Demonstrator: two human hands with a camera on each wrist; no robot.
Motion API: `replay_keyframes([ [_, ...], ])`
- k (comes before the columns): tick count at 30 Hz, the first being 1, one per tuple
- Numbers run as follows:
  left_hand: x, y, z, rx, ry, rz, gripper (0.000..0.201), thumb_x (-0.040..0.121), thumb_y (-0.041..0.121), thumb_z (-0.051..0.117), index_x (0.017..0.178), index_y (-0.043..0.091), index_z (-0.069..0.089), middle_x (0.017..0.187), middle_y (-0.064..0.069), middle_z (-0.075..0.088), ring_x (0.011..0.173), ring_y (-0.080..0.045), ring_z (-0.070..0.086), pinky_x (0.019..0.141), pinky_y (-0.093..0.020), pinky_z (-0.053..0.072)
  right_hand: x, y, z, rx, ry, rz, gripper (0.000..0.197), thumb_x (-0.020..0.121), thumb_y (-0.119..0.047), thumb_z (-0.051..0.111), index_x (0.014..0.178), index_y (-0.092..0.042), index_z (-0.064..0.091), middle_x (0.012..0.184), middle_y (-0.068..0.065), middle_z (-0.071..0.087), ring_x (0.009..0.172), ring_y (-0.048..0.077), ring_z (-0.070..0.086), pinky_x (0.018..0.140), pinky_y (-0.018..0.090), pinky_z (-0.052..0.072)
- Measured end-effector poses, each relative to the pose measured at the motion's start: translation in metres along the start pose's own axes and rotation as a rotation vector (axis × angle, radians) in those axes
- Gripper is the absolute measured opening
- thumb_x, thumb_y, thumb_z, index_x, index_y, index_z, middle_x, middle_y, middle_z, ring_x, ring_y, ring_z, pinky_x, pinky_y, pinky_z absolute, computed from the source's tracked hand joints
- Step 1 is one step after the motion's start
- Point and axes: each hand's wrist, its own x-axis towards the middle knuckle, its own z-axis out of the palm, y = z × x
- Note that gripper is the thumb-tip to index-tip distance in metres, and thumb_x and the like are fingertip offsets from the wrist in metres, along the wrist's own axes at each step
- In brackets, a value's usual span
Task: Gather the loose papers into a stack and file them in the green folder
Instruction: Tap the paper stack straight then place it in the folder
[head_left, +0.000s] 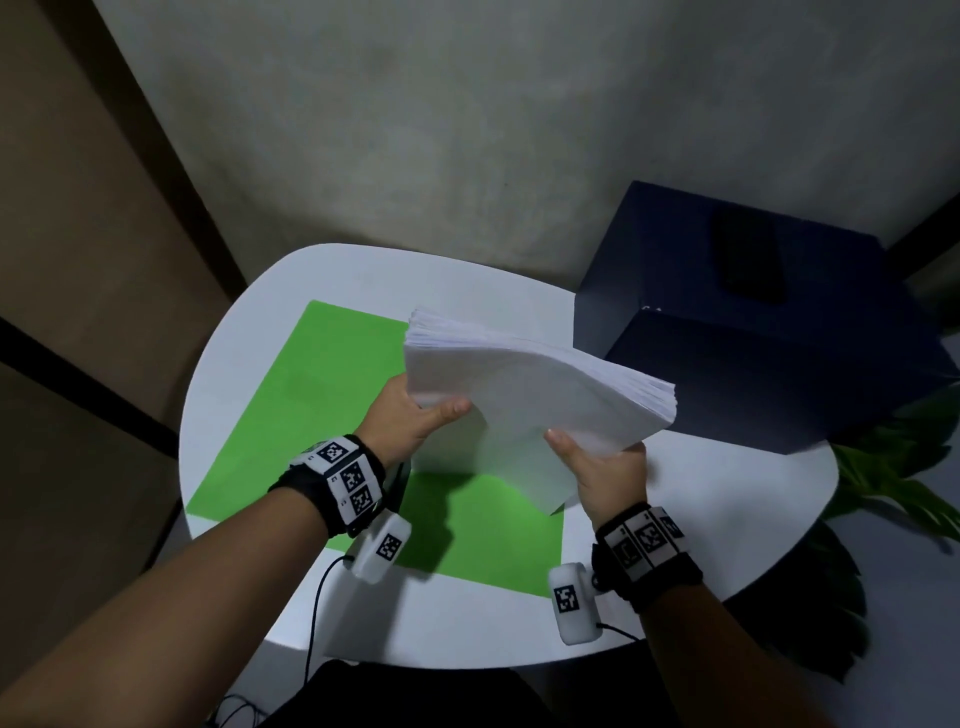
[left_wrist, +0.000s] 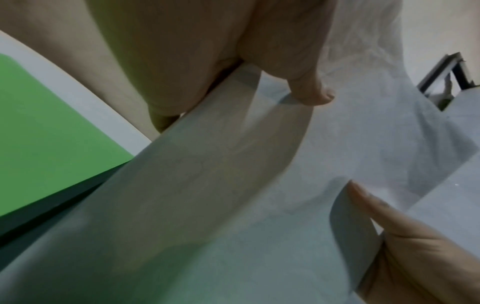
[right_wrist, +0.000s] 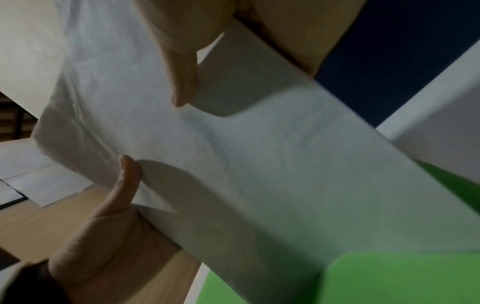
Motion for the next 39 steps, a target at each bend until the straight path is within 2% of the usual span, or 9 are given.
replay_keyframes([
  [2, 0.000, 0.004, 0.000, 0.003, 0.021, 0.022, 0.083, 0.052, 0.055, 0.087, 0.119, 0.012, 0.065, 0.111, -0.003, 0.075, 0.104, -0.018, 0.071, 0.095, -0.040, 0.055, 0.000, 0.006, 0.001, -0.012, -0.002, 0.025, 0.030, 0.069, -0.001, 0.084, 0.088, -0.018, 0.069, 0.078, -0.017, 0.076, 0.077, 0.001, 0.073, 0.070, 0.011, 0.053],
  [8, 0.007, 0.045, 0.009, -0.074, 0.060, 0.236, 0.085, 0.056, 0.058, 0.084, 0.122, 0.015, 0.052, 0.116, -0.004, 0.068, 0.108, -0.018, 0.067, 0.093, -0.034, 0.055, -0.001, 0.003, 0.002, -0.003, 0.004, 0.032, 0.034, 0.067, 0.007, 0.084, 0.089, -0.015, 0.068, 0.082, -0.007, 0.075, 0.074, 0.001, 0.072, 0.068, 0.011, 0.053],
  [15, 0.017, 0.019, 0.003, 0.041, 0.034, 0.143, 0.072, 0.080, 0.052, 0.067, 0.133, 0.011, 0.043, 0.128, -0.004, 0.063, 0.116, -0.011, 0.062, 0.102, -0.041, 0.049, 0.001, 0.004, 0.006, -0.015, 0.041, 0.056, 0.027, 0.072, 0.000, 0.082, 0.092, -0.011, 0.069, 0.089, -0.001, 0.073, 0.072, -0.001, 0.071, 0.069, 0.012, 0.053],
  [17, 0.020, 0.004, -0.012, 0.118, 0.090, 0.084, 0.078, 0.076, 0.063, 0.062, 0.134, 0.015, 0.041, 0.124, -0.001, 0.061, 0.111, -0.006, 0.062, 0.097, -0.034, 0.052, 0.004, -0.007, 0.009, -0.011, 0.049, 0.047, 0.028, 0.073, 0.001, 0.081, 0.089, -0.015, 0.066, 0.087, -0.004, 0.071, 0.070, -0.006, 0.069, 0.071, 0.012, 0.054],
  [19, 0.024, -0.021, -0.045, 0.372, 0.264, -0.022, 0.080, 0.075, 0.064, 0.062, 0.137, 0.019, 0.038, 0.129, -0.005, 0.057, 0.118, -0.019, 0.055, 0.101, -0.047, 0.047, 0.010, -0.018, 0.009, -0.006, 0.037, -0.016, 0.032, 0.075, 0.008, 0.077, 0.092, -0.014, 0.062, 0.090, -0.010, 0.067, 0.071, -0.014, 0.066, 0.070, 0.005, 0.050],
  [24, 0.003, -0.085, -0.139, 1.122, 0.439, -0.673, 0.122, 0.060, 0.064, 0.079, 0.151, 0.016, 0.012, 0.158, -0.021, 0.018, 0.144, -0.045, 0.017, 0.110, -0.067, 0.026, 0.021, -0.036, 0.007, -0.067, -0.014, -0.100, 0.040, 0.078, 0.010, 0.074, 0.113, -0.001, 0.060, 0.100, -0.007, 0.068, 0.083, -0.011, 0.067, 0.076, 0.007, 0.049],
  [32, -0.001, -0.077, -0.164, 1.239, 0.474, -0.843, 0.143, 0.040, 0.066, 0.086, 0.150, 0.024, 0.005, 0.146, -0.024, 0.028, 0.136, -0.045, 0.027, 0.101, -0.067, 0.036, 0.023, -0.037, 0.016, -0.145, -0.041, -0.078, 0.045, 0.079, 0.002, 0.076, 0.122, -0.001, 0.062, 0.116, 0.007, 0.071, 0.105, 0.015, 0.069, 0.091, 0.021, 0.054],
  [35, 0.004, -0.061, -0.175, 1.180, 0.474, -0.826, 0.117, 0.054, 0.051, 0.088, 0.141, 0.014, 0.020, 0.137, -0.023, 0.044, 0.131, -0.043, 0.037, 0.104, -0.060, 0.036, 0.026, -0.035, 0.016, -0.116, -0.049, -0.023, 0.044, 0.078, 0.000, 0.077, 0.120, -0.004, 0.064, 0.113, 0.002, 0.072, 0.101, 0.010, 0.070, 0.085, 0.017, 0.054],
  [39, 0.001, -0.025, -0.175, 1.083, 0.506, -0.571, 0.071, 0.072, 0.020, 0.082, 0.122, 0.010, 0.033, 0.115, -0.025, 0.060, 0.109, -0.045, 0.058, 0.090, -0.050, 0.049, 0.041, -0.003, 0.016, -0.116, -0.051, 0.236, 0.040, 0.074, -0.019, 0.084, 0.110, -0.015, 0.067, 0.108, -0.001, 0.073, 0.100, 0.019, 0.070, 0.093, 0.039, 0.054],
])
